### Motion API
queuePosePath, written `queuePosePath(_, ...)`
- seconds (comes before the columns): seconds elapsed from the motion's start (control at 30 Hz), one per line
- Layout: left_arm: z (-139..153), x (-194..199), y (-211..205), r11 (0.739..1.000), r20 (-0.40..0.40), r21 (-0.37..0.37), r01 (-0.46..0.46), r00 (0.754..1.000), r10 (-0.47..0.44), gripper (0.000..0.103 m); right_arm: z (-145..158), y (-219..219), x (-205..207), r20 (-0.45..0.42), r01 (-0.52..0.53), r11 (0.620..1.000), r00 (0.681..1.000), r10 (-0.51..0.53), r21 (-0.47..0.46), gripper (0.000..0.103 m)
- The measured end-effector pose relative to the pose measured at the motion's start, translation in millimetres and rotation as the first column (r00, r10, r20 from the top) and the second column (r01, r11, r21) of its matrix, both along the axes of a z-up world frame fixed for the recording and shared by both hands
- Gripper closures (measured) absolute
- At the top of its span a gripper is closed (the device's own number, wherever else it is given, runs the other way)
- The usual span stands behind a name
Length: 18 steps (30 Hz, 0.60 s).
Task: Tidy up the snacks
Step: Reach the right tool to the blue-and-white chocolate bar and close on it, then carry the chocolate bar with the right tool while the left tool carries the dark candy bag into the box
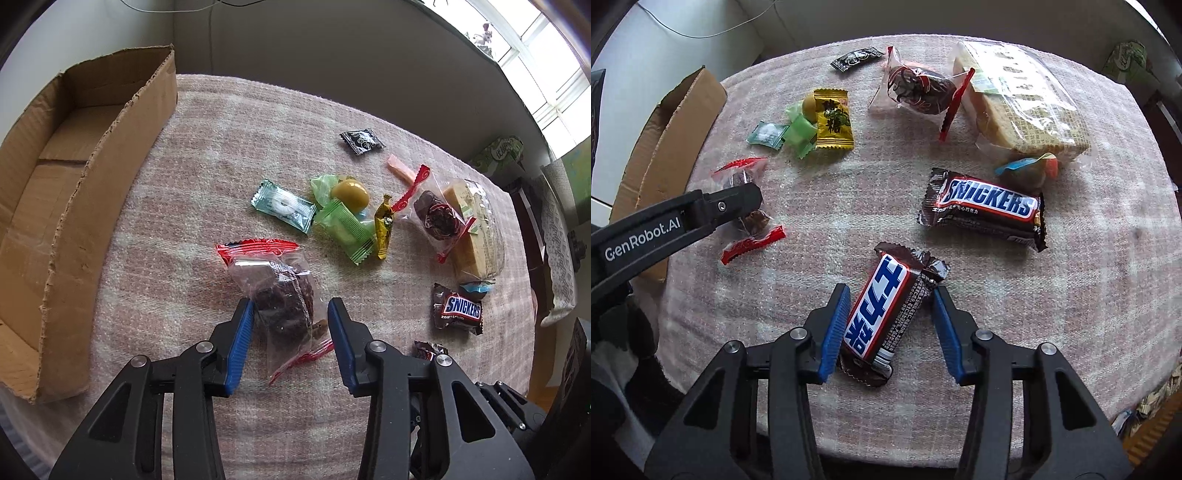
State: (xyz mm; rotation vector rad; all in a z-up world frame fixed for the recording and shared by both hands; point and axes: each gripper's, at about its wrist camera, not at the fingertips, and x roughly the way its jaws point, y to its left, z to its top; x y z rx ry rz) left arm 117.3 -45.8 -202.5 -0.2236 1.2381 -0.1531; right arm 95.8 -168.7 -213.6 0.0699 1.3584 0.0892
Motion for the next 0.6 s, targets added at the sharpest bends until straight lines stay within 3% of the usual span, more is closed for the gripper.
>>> queuePosePath(0.1, -1.1, -0.8, 0.4, 1.000, 0.015, 0.003, 0.009, 1.000, -0.009, 0.068, 0.1, 1.2, -0.4, 0.010, -0.036, 0.999, 0.999, 0.036, -0.029, 0.072)
queuePosePath(0.6, 4.4, -10.9, 14.0, 0.999, 0.051, -0.047, -0.011, 0.999, 0.013, 0.075, 29.8, -44.7, -20.7, 0.073, 0.016, 0.999, 0.997, -0.019, 0.045, 0.073)
